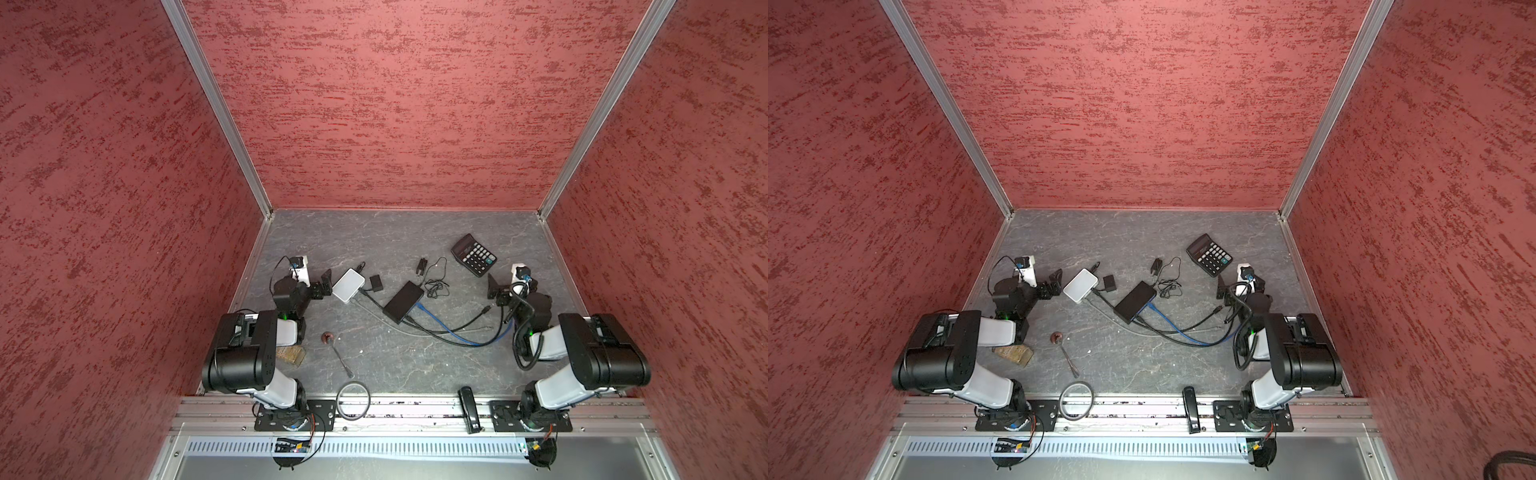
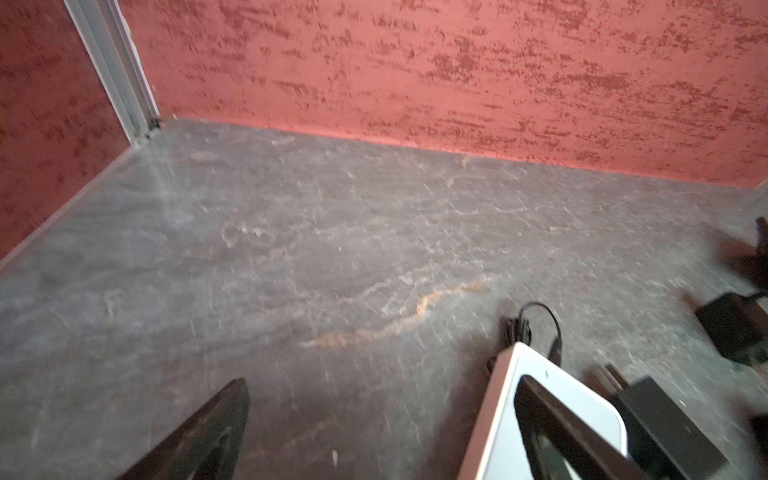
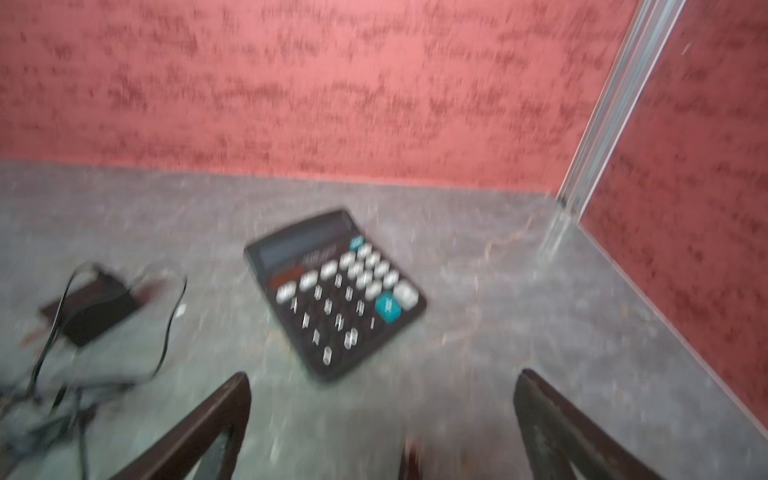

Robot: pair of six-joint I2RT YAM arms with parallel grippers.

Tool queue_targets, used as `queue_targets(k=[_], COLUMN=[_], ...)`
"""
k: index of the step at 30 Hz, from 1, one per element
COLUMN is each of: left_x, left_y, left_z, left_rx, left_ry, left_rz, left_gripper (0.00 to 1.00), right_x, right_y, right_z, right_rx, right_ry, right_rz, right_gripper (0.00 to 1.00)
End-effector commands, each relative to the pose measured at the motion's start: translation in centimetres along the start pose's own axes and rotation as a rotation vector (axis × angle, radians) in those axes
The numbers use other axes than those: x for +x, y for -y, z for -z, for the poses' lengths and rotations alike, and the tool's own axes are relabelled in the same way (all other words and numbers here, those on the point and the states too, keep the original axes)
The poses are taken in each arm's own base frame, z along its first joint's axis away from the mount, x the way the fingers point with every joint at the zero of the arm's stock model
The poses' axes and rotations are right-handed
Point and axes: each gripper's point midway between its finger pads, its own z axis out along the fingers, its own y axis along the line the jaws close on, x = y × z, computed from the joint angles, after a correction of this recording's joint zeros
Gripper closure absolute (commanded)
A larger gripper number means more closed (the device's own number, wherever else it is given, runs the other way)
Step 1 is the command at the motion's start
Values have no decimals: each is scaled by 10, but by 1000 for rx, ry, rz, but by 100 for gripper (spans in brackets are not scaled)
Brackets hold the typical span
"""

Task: Insert the plug into the switch port

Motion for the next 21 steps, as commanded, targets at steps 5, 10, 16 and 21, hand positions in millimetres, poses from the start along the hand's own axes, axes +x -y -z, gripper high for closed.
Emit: queue_targets(k=[5, 10, 16, 21], left_x=[-4, -5, -4, -5], left_y=[-6, -7, -6, -6], left_z=[-4, -4, -4, -4], left_rx=[-85, -87, -86, -86], left_ry=[-1, 2, 1, 2], left_rz=[-30, -30, -31, -31], left_gripper=[0, 0, 0, 0], right_x=[-3, -3, -2, -2], right_y=[31, 40, 29, 30], right_z=[-6, -3, -8, -7], right_rx=[161, 210, 148, 151], right_ry=[-13, -2, -19, -16], right_rz=[-81, -99, -75, -78], right_gripper=[1, 1, 1, 1])
